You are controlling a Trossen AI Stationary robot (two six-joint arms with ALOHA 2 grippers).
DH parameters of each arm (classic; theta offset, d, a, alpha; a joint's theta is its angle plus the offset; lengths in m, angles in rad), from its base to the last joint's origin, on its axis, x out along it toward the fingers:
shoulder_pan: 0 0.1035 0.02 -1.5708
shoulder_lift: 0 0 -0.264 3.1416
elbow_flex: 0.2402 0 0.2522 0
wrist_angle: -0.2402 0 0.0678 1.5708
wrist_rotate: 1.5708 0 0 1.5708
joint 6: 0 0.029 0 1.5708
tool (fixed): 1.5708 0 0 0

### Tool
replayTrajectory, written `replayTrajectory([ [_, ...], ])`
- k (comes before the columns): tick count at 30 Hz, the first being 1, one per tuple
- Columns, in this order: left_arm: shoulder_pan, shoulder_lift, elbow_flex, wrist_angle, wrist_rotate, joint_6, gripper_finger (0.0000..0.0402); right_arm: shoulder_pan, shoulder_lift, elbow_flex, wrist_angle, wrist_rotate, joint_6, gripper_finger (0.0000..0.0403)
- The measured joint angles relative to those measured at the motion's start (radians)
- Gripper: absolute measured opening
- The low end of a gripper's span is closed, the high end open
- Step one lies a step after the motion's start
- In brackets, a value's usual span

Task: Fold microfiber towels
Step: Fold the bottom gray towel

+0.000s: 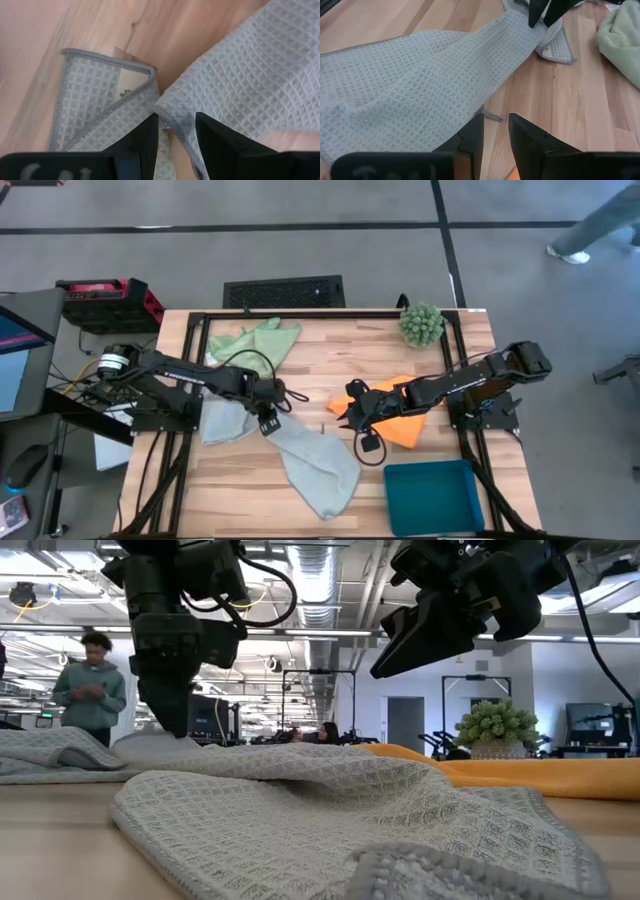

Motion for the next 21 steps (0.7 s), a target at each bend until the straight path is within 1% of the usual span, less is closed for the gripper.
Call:
replayTrajectory([
  [3,0.0,0.0,0.0,0.005,0.003,0.019,0.0113,0.0,0.0,0.0,0.0,0.0,0.0,0.0113],
  [7,0.0,0.0,0.0,0.027,0.027,0.027,0.0091,0.0,0.0,0.0,0.0,0.0,0.0,0.0113],
  [9,0.0,0.0,0.0,0.029,0.025,0.041,0.0073,0.0,0.0,0.0,0.0,0.0,0.0,0.0113],
  [13,0.0,0.0,0.0,0.034,0.0,0.053,0.0016,0.0,0.0,0.0,0.0,0.0,0.0,0.0113],
  [14,0.0,0.0,0.0,0.036,-0.01,0.054,0.0008,0.0,0.0,0.0,0.0,0.0,0.0,0.0113],
  [18,-0.004,0.0,0.0,0.089,-0.019,0.078,0.0003,0.0,0.0,0.0,0.0,0.0,0.0,0.0113],
  [21,-0.021,0.0,0.033,0.094,-0.039,0.167,0.0002,-0.006,0.0,0.0,0.007,0.0,0.0,0.0113],
])
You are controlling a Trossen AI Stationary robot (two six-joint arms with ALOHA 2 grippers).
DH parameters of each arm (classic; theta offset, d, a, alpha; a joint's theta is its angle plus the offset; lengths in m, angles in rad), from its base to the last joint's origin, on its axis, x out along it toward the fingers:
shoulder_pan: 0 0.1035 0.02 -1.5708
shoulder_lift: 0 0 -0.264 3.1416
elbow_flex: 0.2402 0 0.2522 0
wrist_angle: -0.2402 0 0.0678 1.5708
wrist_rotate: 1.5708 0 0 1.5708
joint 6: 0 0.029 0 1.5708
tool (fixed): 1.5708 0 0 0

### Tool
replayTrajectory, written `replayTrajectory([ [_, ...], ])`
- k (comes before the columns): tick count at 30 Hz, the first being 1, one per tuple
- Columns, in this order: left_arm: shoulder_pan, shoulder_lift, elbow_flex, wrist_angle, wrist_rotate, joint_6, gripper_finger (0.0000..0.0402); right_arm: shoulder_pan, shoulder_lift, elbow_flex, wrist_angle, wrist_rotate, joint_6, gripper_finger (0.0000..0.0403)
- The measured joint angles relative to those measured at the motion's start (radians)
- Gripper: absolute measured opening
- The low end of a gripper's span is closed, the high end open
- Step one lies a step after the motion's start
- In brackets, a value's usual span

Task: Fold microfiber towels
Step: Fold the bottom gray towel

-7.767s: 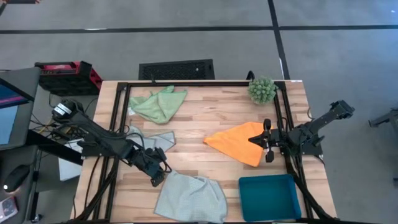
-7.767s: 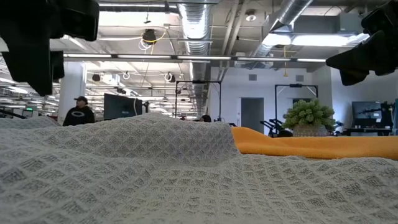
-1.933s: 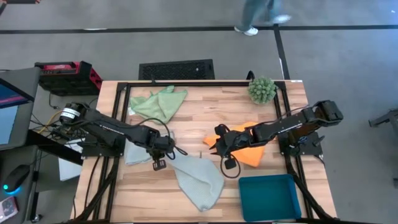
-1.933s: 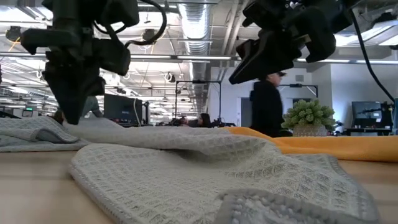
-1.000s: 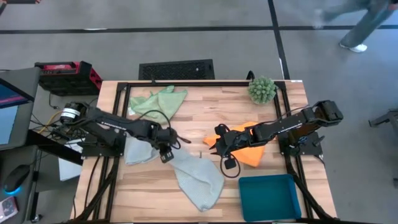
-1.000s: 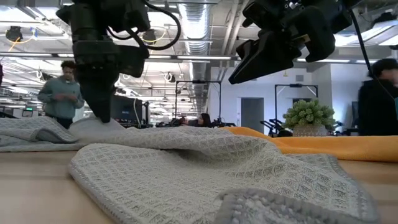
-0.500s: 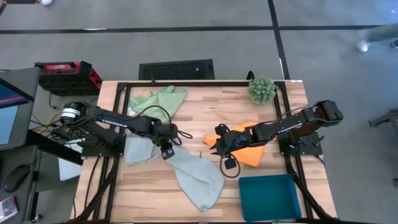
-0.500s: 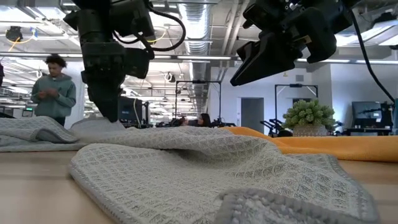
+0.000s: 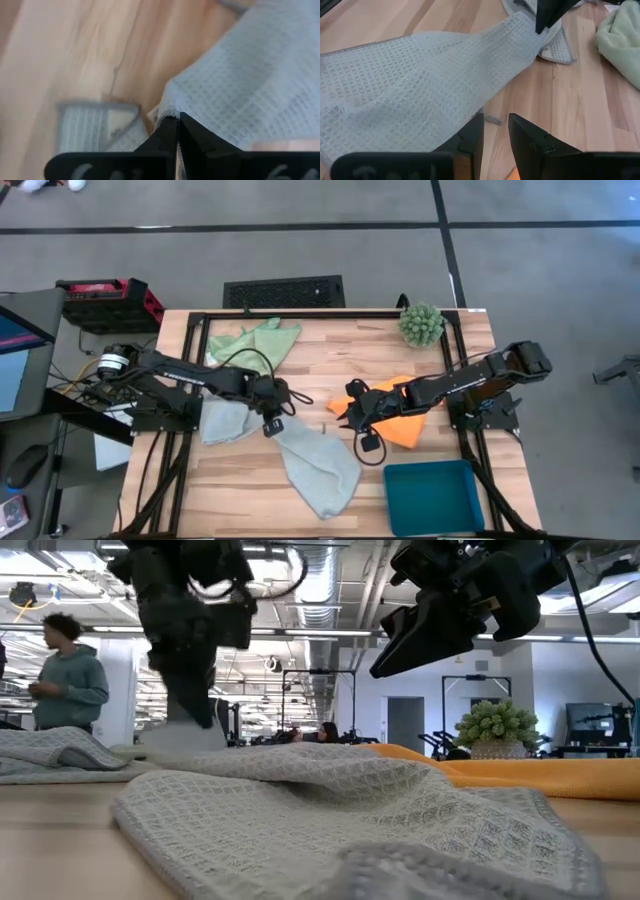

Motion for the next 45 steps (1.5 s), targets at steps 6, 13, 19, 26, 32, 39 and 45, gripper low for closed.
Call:
replayTrajectory([
  [6,-0.054,0.0,0.126,-0.024,-0.001,0.309,0.0001,-0.022,0.0,0.0,0.084,0.0,0.0,0.0113],
  [13,-0.117,0.0,0.251,-0.058,-0.004,0.542,0.0,-0.05,0.02,0.0,0.175,0.0,0.0,0.0113],
  [19,-0.135,0.0,0.32,-0.06,-0.038,0.642,0.0,-0.056,0.093,0.0,0.28,-0.007,0.0,0.0113],
  [26,-0.136,0.0,0.387,-0.069,-0.09,0.692,0.0,-0.056,0.125,0.0,0.343,-0.102,-0.031,0.0113],
  [32,-0.136,0.0,0.45,-0.113,-0.142,0.704,0.0,-0.062,0.114,0.0,0.338,-0.118,-0.031,0.0113],
  [39,-0.136,0.0,0.527,-0.227,-0.199,0.705,0.0,-0.063,0.114,0.0,0.338,-0.265,-0.027,0.0113],
  [45,-0.136,-0.001,0.577,-0.326,-0.276,0.674,0.0,-0.058,0.114,0.0,0.297,-0.324,-0.027,0.0113],
])
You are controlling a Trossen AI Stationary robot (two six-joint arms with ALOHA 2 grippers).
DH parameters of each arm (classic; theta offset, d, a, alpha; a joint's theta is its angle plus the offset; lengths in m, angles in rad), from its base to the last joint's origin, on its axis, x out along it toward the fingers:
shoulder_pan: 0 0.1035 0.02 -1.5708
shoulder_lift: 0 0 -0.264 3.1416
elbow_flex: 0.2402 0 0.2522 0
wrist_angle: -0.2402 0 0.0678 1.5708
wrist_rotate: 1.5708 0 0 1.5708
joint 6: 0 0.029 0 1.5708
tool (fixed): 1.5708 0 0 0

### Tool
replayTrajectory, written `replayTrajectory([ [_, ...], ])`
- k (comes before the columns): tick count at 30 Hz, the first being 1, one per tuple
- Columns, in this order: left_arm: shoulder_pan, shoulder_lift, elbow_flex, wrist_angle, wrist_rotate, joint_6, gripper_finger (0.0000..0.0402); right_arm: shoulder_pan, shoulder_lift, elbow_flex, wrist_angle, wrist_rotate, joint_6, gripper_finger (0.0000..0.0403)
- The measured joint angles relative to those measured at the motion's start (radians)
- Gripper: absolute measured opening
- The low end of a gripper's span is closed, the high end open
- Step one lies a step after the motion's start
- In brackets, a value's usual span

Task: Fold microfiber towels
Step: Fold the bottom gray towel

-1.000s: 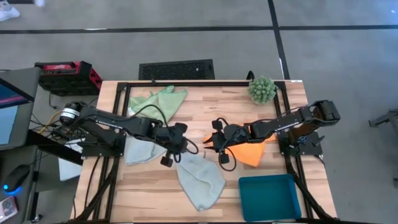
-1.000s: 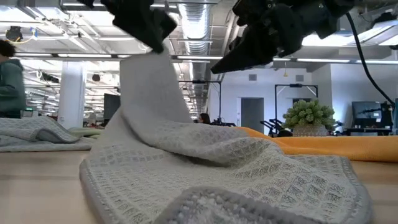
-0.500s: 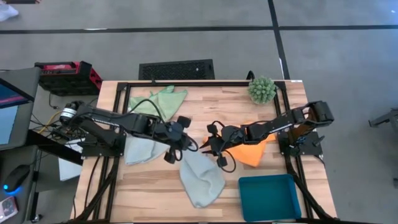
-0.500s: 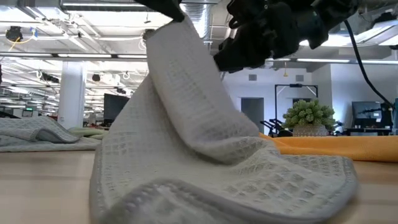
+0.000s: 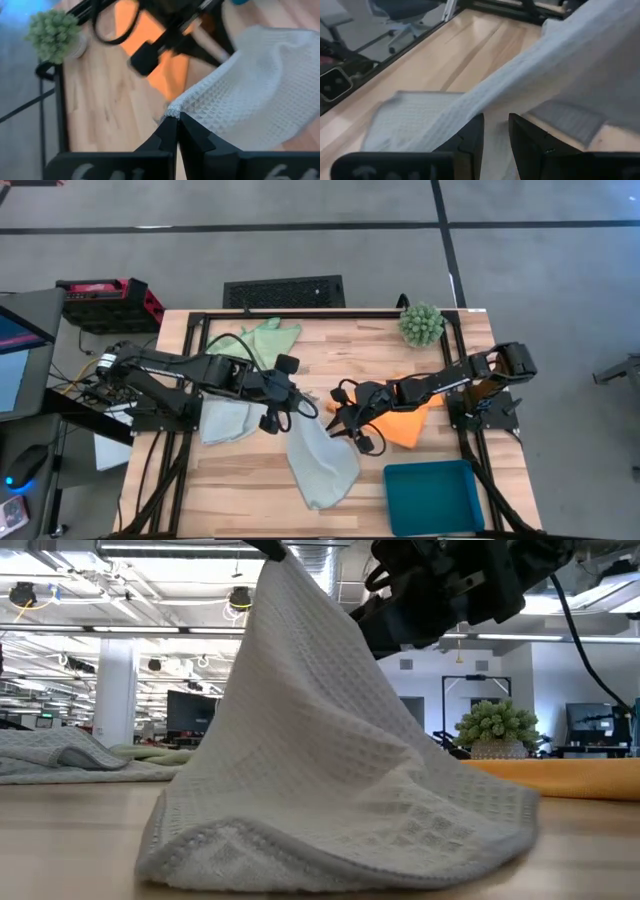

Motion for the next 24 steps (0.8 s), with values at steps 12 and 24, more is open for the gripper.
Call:
replayTrajectory([
  [12,0.0,0.0,0.007,-0.061,-0.144,-0.035,0.0,0.043,0.0,0.0,-0.061,-0.036,0.0,0.0113],
  [24,0.011,-0.001,-0.019,-0.029,-0.173,-0.122,0.0,0.049,0.01,0.0,-0.049,0.012,0.001,0.0113],
])
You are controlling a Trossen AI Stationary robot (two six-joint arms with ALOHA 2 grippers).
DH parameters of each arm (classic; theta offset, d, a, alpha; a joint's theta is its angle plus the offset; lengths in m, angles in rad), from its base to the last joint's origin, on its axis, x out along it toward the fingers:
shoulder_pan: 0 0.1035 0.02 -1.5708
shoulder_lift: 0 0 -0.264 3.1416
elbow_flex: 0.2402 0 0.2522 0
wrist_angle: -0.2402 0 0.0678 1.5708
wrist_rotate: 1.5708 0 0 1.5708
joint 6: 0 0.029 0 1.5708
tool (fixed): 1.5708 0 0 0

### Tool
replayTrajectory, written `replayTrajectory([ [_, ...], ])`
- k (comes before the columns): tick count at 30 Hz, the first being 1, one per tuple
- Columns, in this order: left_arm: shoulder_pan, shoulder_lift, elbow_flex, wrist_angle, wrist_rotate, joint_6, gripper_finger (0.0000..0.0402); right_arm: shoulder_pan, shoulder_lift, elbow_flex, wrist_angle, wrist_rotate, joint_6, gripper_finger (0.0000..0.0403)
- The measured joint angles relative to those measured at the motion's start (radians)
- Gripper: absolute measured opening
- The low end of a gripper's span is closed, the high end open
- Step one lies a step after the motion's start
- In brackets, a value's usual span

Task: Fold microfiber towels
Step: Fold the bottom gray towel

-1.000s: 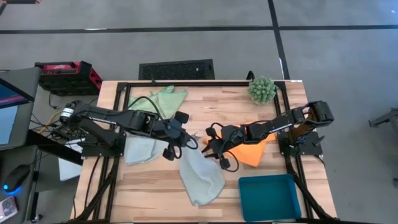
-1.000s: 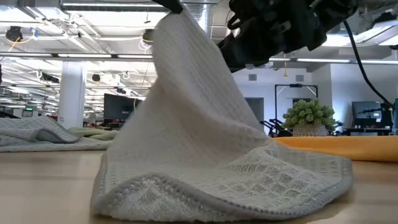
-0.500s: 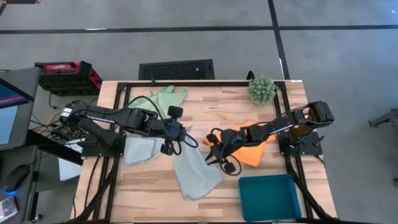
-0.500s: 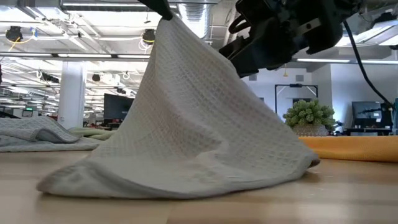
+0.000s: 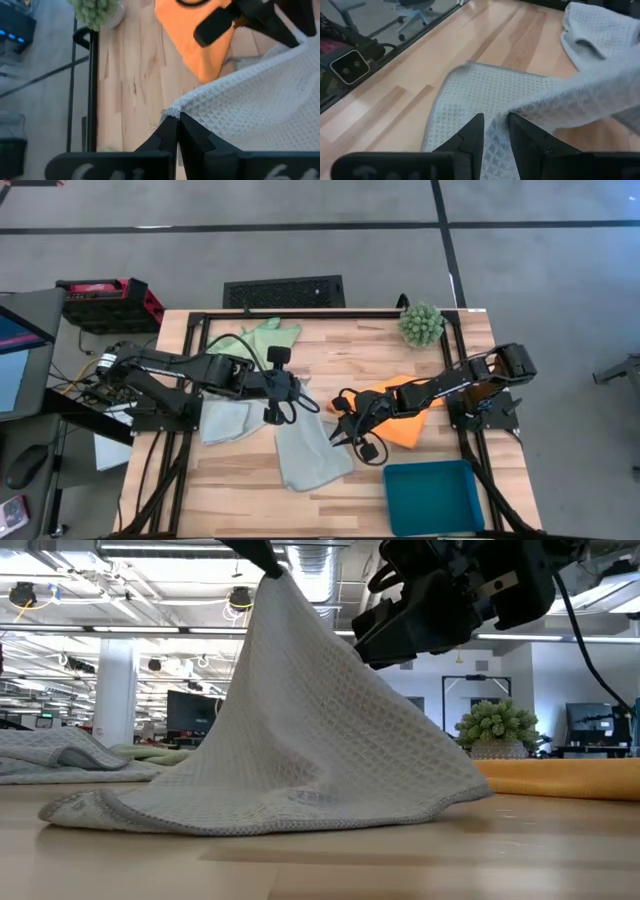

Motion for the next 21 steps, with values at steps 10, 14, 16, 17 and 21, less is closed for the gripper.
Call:
replayTrajectory([
  [10,0.057,0.001,-0.079,0.016,-0.12,-0.185,0.0,0.001,0.0,0.0,-0.023,0.001,0.032,0.0113],
  [14,0.095,0.001,-0.121,-0.001,-0.12,-0.266,0.0,0.001,0.0,0.0,-0.027,0.002,0.052,0.0113],
  [16,0.113,0.001,-0.149,-0.003,-0.112,-0.287,0.0,0.001,0.0,0.0,-0.031,0.001,0.052,0.0113],
  [17,0.122,0.001,-0.16,-0.004,-0.104,-0.3,0.0,0.001,0.0,0.0,-0.033,0.001,0.052,0.0113],
  [21,0.15,0.001,-0.206,0.012,-0.074,-0.329,0.0,0.001,0.0,0.0,-0.041,0.002,0.052,0.0113],
])
